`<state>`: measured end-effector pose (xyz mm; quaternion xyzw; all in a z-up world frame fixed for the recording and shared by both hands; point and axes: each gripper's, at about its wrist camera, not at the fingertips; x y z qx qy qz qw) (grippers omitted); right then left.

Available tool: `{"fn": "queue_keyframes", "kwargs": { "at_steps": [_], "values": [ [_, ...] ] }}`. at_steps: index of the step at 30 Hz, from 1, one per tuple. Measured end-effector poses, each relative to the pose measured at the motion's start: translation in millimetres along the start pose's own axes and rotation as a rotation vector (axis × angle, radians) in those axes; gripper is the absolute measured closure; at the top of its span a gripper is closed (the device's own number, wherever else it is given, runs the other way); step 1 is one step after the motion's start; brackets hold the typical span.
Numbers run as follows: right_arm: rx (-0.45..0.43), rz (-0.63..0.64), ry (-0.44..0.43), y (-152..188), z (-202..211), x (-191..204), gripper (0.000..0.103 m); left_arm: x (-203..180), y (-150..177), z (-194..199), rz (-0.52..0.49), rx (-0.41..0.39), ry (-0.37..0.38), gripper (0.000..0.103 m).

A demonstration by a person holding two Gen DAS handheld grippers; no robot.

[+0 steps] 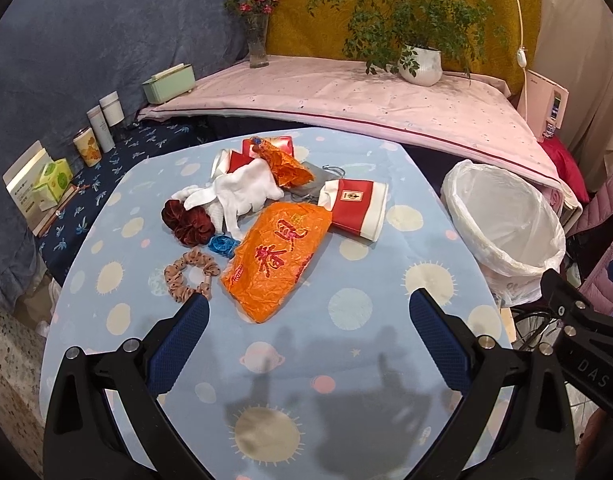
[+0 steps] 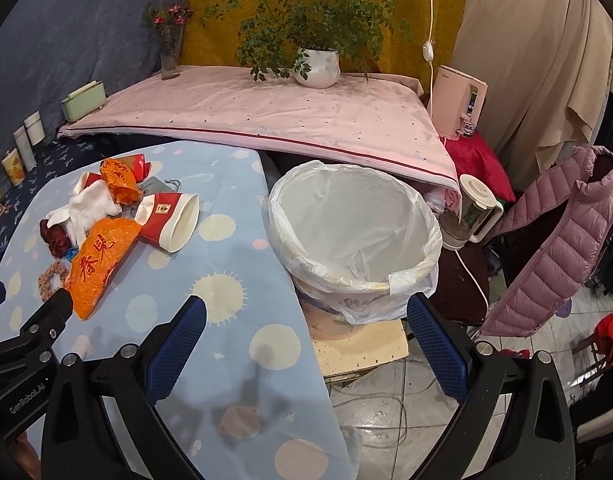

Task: Collect trash
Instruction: 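Grasp the brown spotted scrunchie with the left tool while the right tool grasps the orange plastic bag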

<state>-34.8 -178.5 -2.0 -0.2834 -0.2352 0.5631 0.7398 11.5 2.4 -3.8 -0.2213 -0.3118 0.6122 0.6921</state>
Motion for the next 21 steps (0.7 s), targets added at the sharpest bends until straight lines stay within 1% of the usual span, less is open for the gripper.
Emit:
{"fn": "queue_keyframes", "kwargs": {
  "at_steps": [2,5,8,12,16,21],
  "values": [
    [0.0,0.002,-0.008,-0.9,-4.3,5.4,0.007,6.9,0.1,-4.7,0.006,0.003,0.005,0.007],
    [-0.007,0.002,-0.036,-2.6,-11.4,14.7,0.007,21.1,-0.8,-16.3,0.024,0.009,-0.017,0.007],
    [0.002,0.015,-0.069,-5.7,-21.5,28.7,0.007,40.8,0.1,-31.7,0.057,0.032,-0.042,0.007],
    [0.005,0.05,-0.097,-9.3,-32.6,50.8,0.007,74.5,2.0,-57.2,0.106,0.065,-0.089,0.007],
    [0.01,0.087,-0.137,-14.4,-44.6,75.4,0.007,107.0,5.2,-79.6,0.155,0.09,-0.116,0.007],
    [0.032,0.109,-0.204,-19.8,-63.8,105.0,0.007,134.4,9.6,-111.1,0.184,0.14,-0.117,0.007]
  ]
}}
Point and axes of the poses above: each gripper's, at about its wrist camera, not at the fingertips, and z roughly against the way its jaws point, x to its left, y to its underside, and after that the axes turned 9 degrees about -y, right-handed
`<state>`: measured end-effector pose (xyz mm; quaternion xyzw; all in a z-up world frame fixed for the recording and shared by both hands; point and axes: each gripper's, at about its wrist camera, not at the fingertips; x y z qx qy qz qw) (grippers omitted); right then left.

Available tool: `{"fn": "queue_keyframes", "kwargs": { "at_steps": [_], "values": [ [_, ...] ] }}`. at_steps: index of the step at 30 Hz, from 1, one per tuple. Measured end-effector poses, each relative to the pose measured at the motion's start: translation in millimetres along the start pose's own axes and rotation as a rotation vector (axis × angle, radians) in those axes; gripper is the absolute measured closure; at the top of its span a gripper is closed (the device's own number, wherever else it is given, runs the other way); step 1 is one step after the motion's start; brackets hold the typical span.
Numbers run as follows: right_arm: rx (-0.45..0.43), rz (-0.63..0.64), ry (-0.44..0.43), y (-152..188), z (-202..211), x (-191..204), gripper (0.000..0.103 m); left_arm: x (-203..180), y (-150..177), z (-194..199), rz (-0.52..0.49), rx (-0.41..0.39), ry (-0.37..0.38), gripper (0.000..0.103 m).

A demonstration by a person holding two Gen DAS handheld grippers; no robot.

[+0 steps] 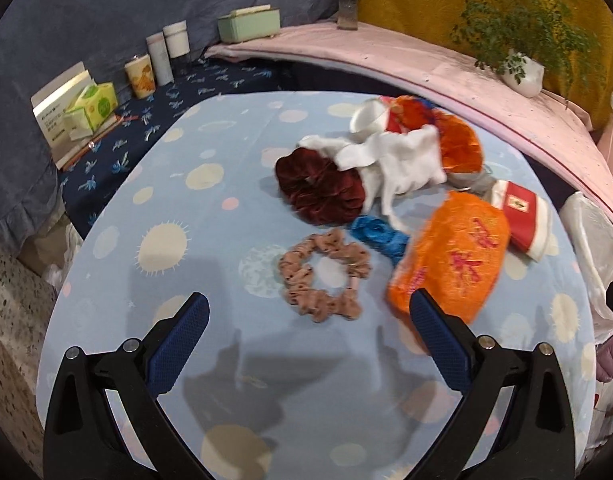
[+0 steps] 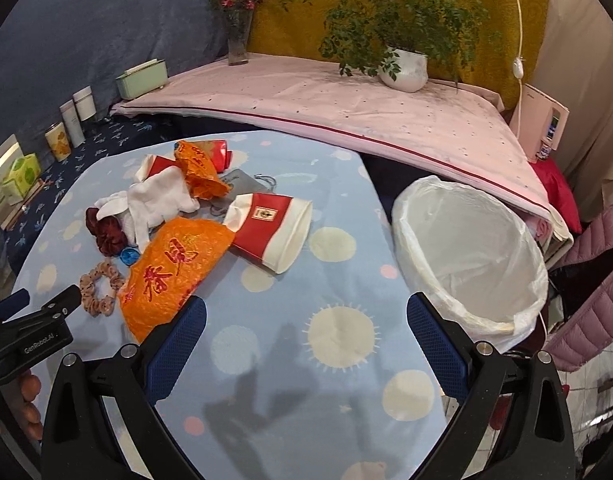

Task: Collect trash
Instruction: 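Grasp the brown spotted scrunchie with the left tool while the right tool grasps the orange plastic bag, then lift both held items and carry them over the white trash bin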

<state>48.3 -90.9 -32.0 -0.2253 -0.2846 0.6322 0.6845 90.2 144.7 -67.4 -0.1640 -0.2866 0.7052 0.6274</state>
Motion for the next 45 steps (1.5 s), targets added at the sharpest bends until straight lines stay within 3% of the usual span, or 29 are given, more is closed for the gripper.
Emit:
{"fn": "queue_keyframes", "kwargs": {
  "at_steps": [8,16,19,21,22,26,29,30,32,40,45],
  "values": [
    [0.057,0.004,-0.093,-5.4,-53.2,36.0,0.007,14.5,-2.3,-47.1,0.0,0.067,0.0,0.007],
    [0.146,-0.087,-0.176,-2.8,-101.7,47.6,0.007,22.2,-3.0,-78.8,0.044,0.143,0.032,0.008],
    [0.165,-0.095,-0.204,-1.6,-113.7,55.5,0.007,20.5,-3.6,-80.7,0.04,0.137,0.044,0.018],
    [0.175,-0.091,-0.214,-0.5,-120.7,60.4,0.01,17.3,-4.7,-79.4,0.023,0.121,0.044,0.03],
    [0.184,-0.089,-0.224,-0.1,-123.8,63.0,0.015,16.4,-5.2,-78.4,0.02,0.115,0.043,0.033],
    [0.208,-0.091,-0.273,3.4,-128.0,68.5,0.038,15.7,-9.1,-76.0,0.012,0.106,0.08,0.071],
    [0.21,-0.082,-0.309,3.2,-123.1,72.5,0.056,14.9,-11.8,-75.2,0.01,0.115,0.101,0.089],
    [0.202,-0.073,-0.312,2.6,-119.3,74.1,0.06,14.2,-12.0,-74.5,0.012,0.123,0.111,0.089],
    [0.191,-0.054,-0.324,-0.8,-111.2,76.0,0.08,12.6,-13.4,-71.1,0.014,0.122,0.119,0.091],
    [0.068,-0.01,-0.295,-30.3,-61.2,62.7,0.083,-7.1,-34.9,-26.0,-0.008,0.033,0.17,0.092],
    [-0.031,-0.051,-0.245,-57.1,-22.5,27.1,0.083,-37.0,-58.3,15.2,-0.042,-0.052,0.231,0.092]
  ]
}}
Point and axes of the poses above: each gripper's, at about its wrist camera, not at the fingertips, and z roughly against the way its jaws point, x to its left, y to its underside, and after that the axes turned 9 degrees about -y, right-handed
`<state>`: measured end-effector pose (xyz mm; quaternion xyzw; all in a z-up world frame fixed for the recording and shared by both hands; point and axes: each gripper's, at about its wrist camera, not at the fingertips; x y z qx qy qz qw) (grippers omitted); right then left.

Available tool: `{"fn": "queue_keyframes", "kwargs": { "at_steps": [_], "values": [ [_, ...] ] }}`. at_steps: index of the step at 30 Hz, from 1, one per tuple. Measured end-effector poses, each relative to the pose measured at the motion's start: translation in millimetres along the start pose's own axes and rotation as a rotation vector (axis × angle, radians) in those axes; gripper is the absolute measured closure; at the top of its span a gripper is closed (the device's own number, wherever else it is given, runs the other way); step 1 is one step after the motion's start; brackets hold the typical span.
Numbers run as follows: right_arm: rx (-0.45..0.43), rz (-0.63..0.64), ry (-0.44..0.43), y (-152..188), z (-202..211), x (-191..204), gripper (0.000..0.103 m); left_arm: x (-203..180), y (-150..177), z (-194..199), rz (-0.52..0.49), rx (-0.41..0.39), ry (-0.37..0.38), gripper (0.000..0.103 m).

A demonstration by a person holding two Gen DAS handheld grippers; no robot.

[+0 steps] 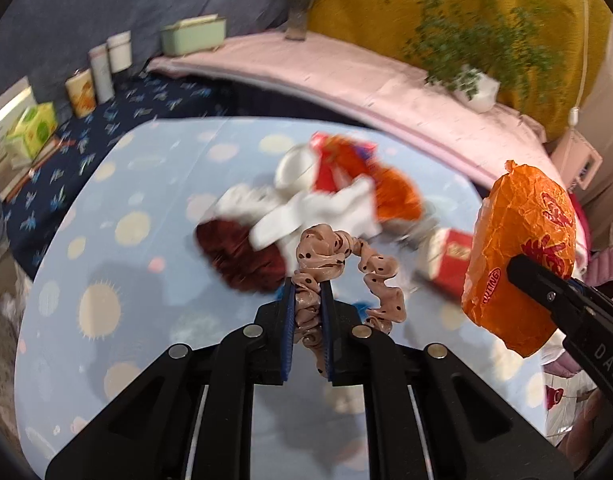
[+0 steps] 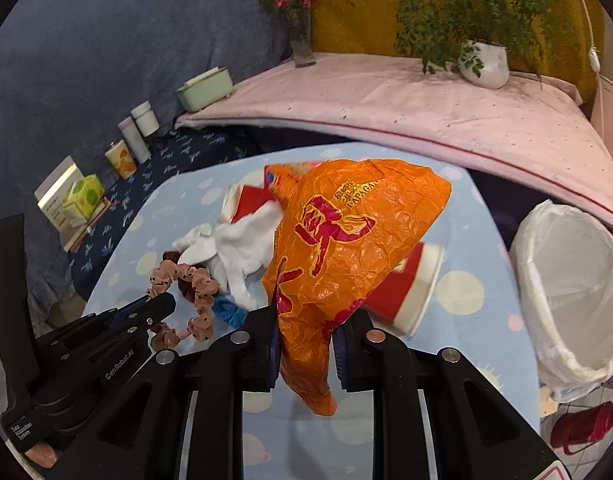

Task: Collect trash
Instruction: 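Lift both held items and carry them over the white trash bin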

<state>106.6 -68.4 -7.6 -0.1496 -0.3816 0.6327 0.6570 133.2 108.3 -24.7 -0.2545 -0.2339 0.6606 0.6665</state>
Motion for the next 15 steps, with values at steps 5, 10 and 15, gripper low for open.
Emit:
{"fn": "queue_keyframes", "kwargs": {
  "at_steps": [5,10,15],
  "values": [
    [-0.089,-0.022,0.076,-23.1,46.2,-34.3,0.083,-52.7,-26.9,26.9,-0.062,-0.072,0.074,0.092],
    [-0.15,-0.029,0.186,-27.6,82.3,-69.1,0.082,-119.8,-44.8,48.3,-0.139,-0.133,0.147,0.092],
    [-0.169,-0.078,0.257,-23.1,108.3,-114.6,0.082,-181.8,-48.7,56.9,-0.21,-0.152,0.202,0.092]
  ]
}}
Point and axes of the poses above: each gripper's, at about its wrist camera, not at the fingertips, and z roughly against the way its jaws point, x to its left, y to its underside, and after that the axes turned 9 degrees about -y, right-handed
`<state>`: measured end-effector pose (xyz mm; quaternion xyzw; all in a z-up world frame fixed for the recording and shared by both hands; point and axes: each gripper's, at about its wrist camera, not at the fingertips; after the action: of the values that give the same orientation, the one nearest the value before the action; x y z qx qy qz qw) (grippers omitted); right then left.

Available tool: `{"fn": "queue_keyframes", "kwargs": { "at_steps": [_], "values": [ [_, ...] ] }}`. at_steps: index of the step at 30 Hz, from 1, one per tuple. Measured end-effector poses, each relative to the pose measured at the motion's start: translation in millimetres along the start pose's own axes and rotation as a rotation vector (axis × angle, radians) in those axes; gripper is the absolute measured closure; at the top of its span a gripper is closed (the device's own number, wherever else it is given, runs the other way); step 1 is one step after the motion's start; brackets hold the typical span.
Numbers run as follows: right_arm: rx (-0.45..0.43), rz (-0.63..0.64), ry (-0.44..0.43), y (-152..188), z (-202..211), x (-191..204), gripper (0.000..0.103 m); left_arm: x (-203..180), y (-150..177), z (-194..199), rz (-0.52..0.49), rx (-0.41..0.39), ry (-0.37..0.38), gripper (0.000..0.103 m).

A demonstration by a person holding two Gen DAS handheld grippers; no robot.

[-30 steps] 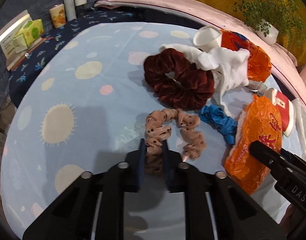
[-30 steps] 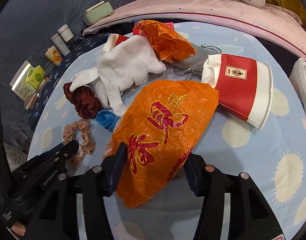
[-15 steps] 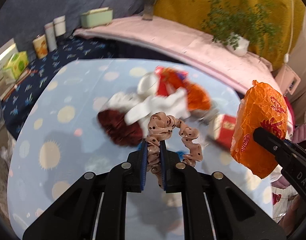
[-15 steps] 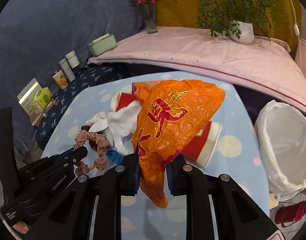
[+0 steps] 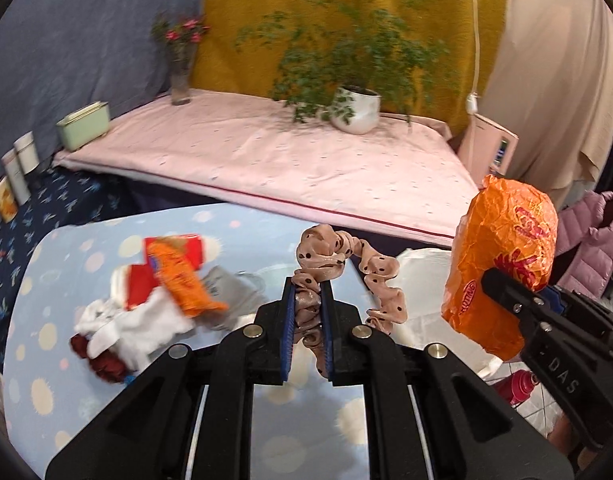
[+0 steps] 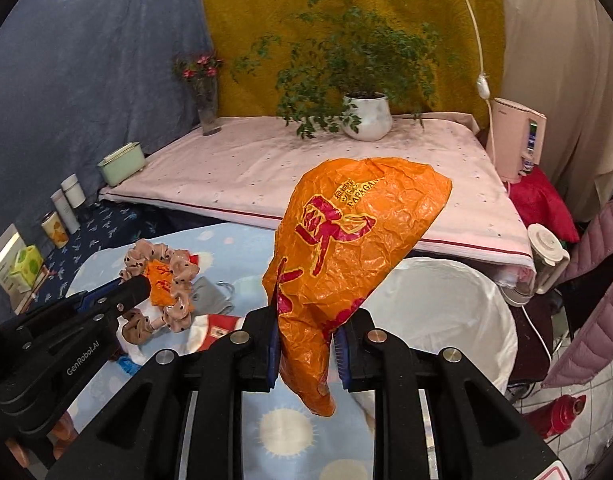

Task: Collect trash
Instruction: 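Lift both held items and carry them over the white trash bin, then open both tools to drop the scrunchie and orange bag into the bin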

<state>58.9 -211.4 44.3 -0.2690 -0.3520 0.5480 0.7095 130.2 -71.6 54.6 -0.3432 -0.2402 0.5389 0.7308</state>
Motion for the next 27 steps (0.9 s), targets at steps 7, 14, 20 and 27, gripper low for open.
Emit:
{"fn": "queue_keyframes", "kwargs": {
  "at_steps": [7,14,20,27],
  "values": [
    [0.012,-0.06,0.069,7.9,1.5,-53.1,0.082,-64.0,-3.4,-16.0,-0.073,0.014,0.069,0.092],
    [0.041,-0.135,0.096,21.2,-8.7,-93.5,0.082,-103.8,-0.6,-35.8,-0.133,0.036,0.123,0.091],
    [0.069,-0.166,0.112,29.4,-20.2,-112.5,0.079,-125.8,0.6,-53.8,-0.155,0.065,0.156,0.09],
    [0.074,-0.188,0.126,30.1,-30.2,-123.9,0.078,-132.1,1.4,-64.7,-0.157,0.064,0.165,0.069]
  ]
}}
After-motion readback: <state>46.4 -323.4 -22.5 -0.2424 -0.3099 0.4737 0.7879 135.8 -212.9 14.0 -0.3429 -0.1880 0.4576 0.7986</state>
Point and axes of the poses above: each gripper's, at about its wrist camera, not at the fingertips, and z roughly against the way its jaws point, x to its left, y to its underside, and after that the axes turned 9 degrees about -y, right-handed
